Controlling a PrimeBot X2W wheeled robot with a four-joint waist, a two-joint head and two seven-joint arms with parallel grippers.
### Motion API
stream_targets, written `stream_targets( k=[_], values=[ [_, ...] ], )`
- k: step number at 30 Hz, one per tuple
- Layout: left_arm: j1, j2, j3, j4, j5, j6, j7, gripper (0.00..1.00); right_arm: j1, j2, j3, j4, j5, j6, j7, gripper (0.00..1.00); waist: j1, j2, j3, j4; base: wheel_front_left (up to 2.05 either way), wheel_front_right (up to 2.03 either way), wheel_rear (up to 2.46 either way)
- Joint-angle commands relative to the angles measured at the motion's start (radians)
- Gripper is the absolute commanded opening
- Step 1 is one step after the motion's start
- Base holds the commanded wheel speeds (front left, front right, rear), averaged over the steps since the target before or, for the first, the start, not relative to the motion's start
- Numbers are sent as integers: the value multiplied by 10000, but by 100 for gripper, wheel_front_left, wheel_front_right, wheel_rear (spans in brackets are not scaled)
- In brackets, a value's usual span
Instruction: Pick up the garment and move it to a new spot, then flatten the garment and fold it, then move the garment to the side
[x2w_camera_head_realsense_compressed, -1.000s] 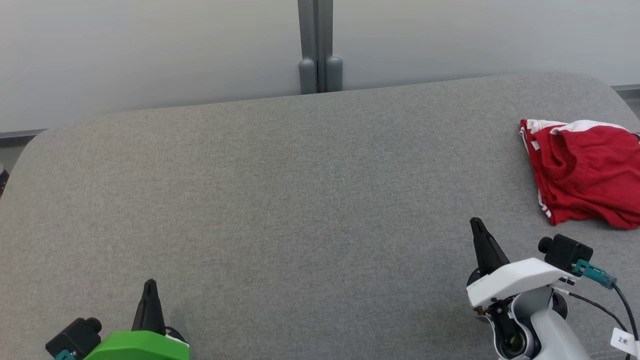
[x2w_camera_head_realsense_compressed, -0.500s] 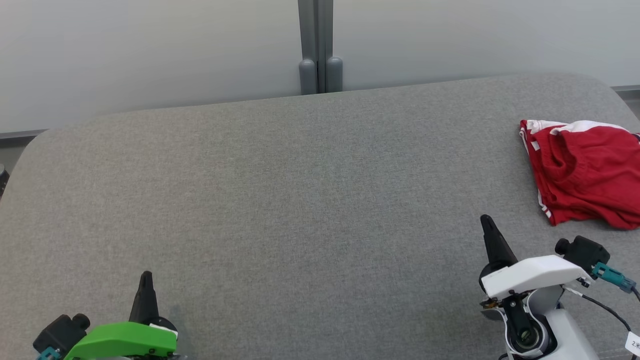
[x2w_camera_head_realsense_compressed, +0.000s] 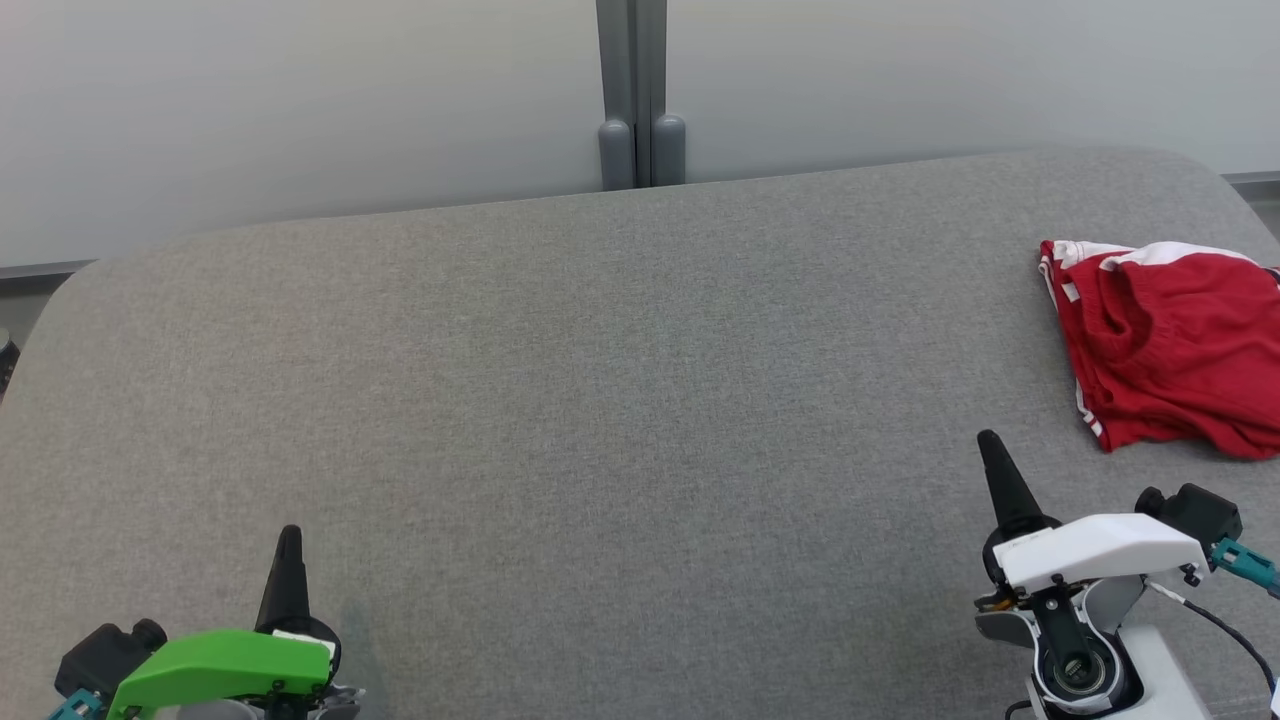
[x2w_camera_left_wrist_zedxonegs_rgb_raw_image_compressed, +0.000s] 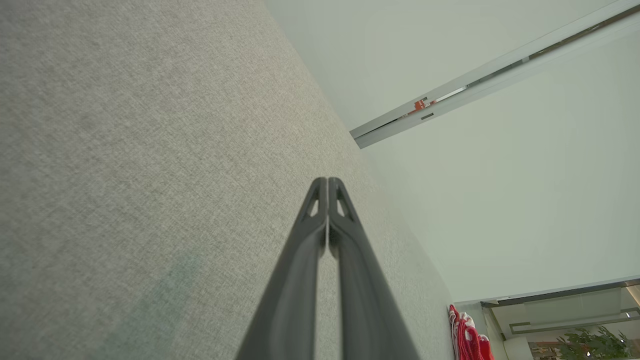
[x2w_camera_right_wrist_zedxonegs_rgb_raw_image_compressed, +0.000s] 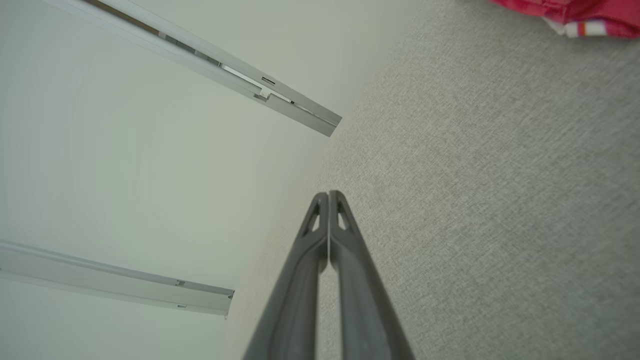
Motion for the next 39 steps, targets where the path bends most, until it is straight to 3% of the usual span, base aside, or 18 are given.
stream_targets(
  k=[1,39],
  values=[
    [-279,47,87,-108,-285,-118,64,0,-27,-24,-86,-184,303,-1,78,0,0,0,-1,1,0,0,0],
    [-686,60,492,-201,-3400,-495,974,0,286,-32,-778,-711,3629,-1,934,0,0,0,-43,11,0,0,0]
  ],
)
